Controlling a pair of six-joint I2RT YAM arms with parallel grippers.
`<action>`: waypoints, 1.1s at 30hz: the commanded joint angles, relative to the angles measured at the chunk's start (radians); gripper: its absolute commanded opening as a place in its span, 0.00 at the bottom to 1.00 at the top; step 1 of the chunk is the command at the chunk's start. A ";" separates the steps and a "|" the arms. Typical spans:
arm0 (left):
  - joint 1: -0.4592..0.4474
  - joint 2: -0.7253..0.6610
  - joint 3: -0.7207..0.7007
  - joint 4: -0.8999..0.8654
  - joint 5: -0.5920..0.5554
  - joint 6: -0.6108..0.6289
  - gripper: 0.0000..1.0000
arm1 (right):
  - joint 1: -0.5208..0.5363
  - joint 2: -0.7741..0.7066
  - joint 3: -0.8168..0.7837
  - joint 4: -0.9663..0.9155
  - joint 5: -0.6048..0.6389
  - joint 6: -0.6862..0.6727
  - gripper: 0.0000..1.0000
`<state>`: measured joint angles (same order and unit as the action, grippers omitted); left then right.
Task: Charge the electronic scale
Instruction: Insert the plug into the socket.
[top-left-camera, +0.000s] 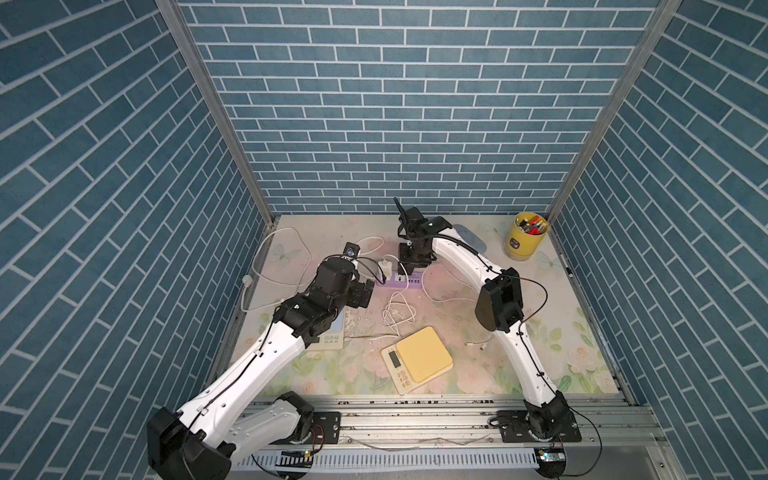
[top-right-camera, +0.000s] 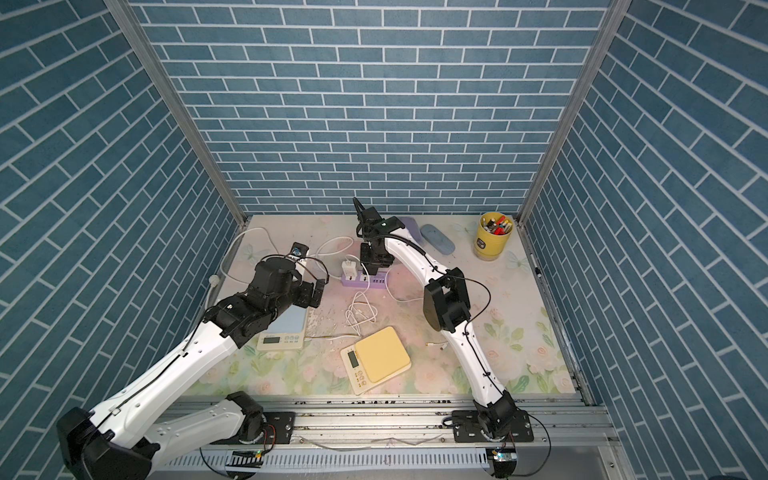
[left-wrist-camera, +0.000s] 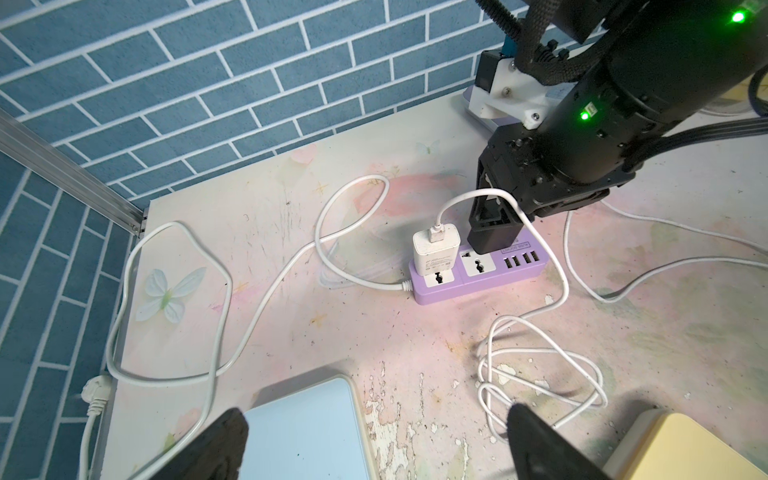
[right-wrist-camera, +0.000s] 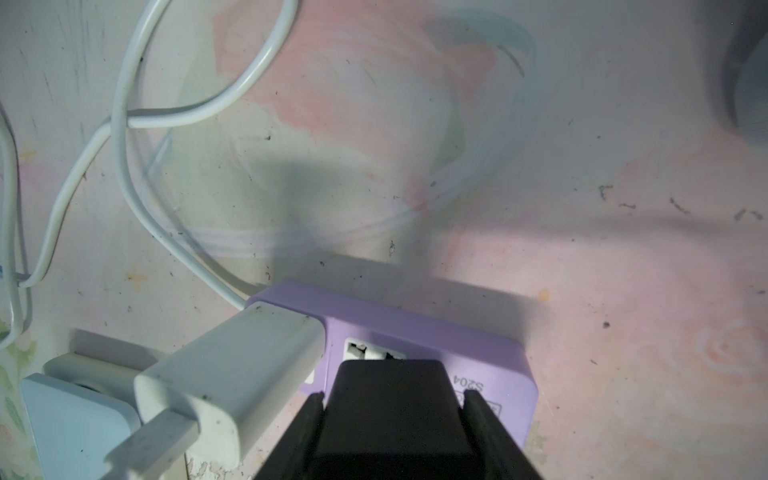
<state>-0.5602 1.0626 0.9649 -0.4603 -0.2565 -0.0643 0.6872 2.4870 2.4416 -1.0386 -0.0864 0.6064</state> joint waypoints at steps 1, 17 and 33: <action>0.007 0.011 0.029 -0.030 0.016 -0.018 1.00 | 0.011 0.024 0.006 0.004 0.028 0.050 0.00; 0.007 0.058 0.049 -0.060 0.033 -0.038 1.00 | 0.015 0.027 -0.057 0.085 -0.058 0.099 0.00; 0.007 0.083 0.052 -0.066 0.039 -0.046 1.00 | 0.022 -0.024 -0.088 0.085 -0.064 0.066 0.34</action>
<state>-0.5594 1.1408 0.9928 -0.5045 -0.2222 -0.1013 0.6910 2.4741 2.3703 -0.9298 -0.1371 0.6571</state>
